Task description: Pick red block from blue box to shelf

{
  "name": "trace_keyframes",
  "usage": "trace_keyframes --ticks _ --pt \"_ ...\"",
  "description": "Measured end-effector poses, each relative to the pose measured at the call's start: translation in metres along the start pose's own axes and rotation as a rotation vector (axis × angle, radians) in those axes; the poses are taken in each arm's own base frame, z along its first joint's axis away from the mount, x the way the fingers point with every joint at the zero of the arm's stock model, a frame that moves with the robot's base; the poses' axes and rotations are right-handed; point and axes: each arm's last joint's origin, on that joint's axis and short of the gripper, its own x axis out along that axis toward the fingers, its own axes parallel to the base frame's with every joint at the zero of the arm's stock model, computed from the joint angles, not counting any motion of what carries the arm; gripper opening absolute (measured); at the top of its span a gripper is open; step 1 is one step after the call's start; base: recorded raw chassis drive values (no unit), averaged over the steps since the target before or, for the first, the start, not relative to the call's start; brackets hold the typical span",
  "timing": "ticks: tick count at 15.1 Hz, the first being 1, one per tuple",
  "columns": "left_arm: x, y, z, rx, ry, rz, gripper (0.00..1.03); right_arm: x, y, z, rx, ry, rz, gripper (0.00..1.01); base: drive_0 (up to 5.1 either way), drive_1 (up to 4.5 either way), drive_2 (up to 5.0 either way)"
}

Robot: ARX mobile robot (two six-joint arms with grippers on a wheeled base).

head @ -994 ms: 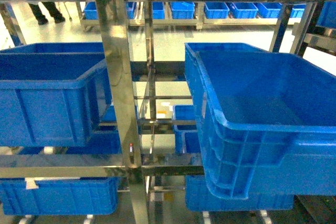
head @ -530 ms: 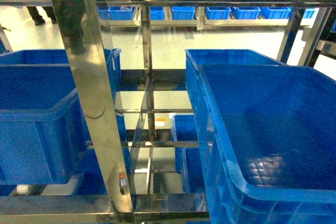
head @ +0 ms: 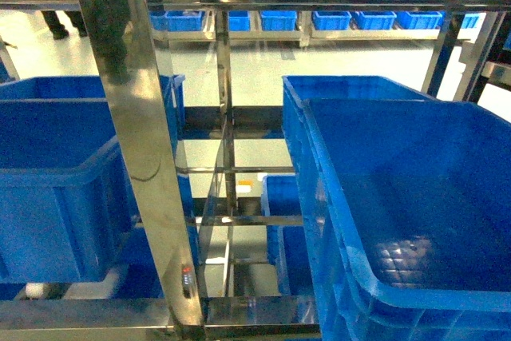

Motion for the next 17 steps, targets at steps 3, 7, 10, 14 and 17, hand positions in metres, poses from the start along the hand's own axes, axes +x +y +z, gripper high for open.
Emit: trace_keyframes --ticks 3,7,10,14,17 --pt "0.0 0.0 0.0 0.0 0.0 0.0 0.98 0.0 0.0 0.0 0.0 0.0 0.0 0.28 0.0 0.0 0.0" --pt "0.0 0.0 0.0 0.0 0.0 0.0 0.98 0.0 0.0 0.0 0.0 0.0 0.0 0.28 0.0 0.0 0.0" --pt "0.0 0.0 0.0 0.0 0.0 0.0 0.98 0.0 0.0 0.0 0.0 0.0 0.0 0.28 0.0 0.0 0.0" --pt "0.0 0.0 0.0 0.0 0.0 0.0 0.98 0.0 0.0 0.0 0.0 0.0 0.0 0.28 0.0 0.0 0.0" --pt "0.0 0.0 0.0 0.0 0.0 0.0 0.98 0.0 0.0 0.0 0.0 0.0 0.0 0.28 0.0 0.0 0.0"
